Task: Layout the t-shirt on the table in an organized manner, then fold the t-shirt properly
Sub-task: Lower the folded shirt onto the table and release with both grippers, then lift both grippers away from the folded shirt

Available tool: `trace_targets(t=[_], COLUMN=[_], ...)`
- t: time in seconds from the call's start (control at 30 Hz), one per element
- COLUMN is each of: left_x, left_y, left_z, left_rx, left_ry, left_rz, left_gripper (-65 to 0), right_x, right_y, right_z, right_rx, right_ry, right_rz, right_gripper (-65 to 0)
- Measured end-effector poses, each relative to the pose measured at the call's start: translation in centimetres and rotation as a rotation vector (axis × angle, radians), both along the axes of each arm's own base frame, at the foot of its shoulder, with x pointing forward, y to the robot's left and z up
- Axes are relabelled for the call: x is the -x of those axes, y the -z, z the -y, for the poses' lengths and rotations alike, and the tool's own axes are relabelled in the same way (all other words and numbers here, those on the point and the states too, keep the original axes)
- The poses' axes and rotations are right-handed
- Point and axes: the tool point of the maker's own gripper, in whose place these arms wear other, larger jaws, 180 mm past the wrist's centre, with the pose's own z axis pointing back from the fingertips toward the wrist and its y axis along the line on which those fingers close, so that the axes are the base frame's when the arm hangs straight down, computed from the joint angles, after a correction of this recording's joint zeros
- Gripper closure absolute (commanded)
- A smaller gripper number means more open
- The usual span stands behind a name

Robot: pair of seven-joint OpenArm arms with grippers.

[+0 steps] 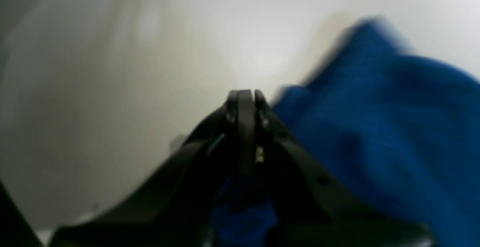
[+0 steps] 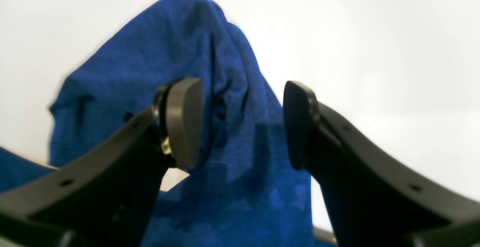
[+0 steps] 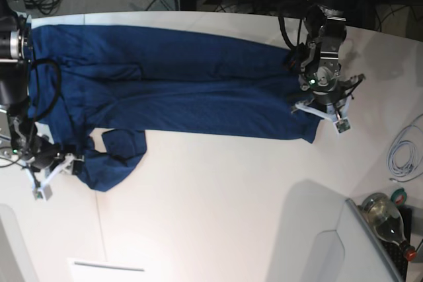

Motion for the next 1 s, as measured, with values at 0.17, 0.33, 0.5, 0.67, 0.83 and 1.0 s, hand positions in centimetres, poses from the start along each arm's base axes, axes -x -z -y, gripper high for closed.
trace_targets(t=[0.17,0.33,0.5,0.67,0.83,1.0], left_x=[1.5,1.3,0.7,0.0,0.5,2.4], left_y=[0.1,-0.1,-1.7,-3.3,-3.0,-2.9], left_z=[-1.8,-1.8,-1.4,-1.1,-1.6,-4.2], left_rx=[-0.013,-0.011,-0.006,-0.008,-0.016,-0.026], left_ry=[-0.050,-0.052,-0.040,-0.028,-0.027,-0.106], left_rz=[-0.009,-0.001,0.051,0.098,0.081,0.070], left_gripper=[0.0,0.0,0.0,0.0,0.0,0.0], right_x=[0.6,1.0,1.0,0.8,1.3,3.5], right_y=[1.2,1.5,1.5,1.2,-0.3,-2.8], right_z=[0.4,0.3,0.4,0.3,-1.3,-3.9], right_rx=[-0.005,-0.007,-0.004,-0.005,0.028,0.056], right_ry=[0.025,0.026,0.025,0.021,-0.066,-0.166], right_rz=[0.007,0.003,0.001,0.010,0.044,0.068], right_gripper=[-32.1,-30.2,0.0,0.0,0.0,0.0])
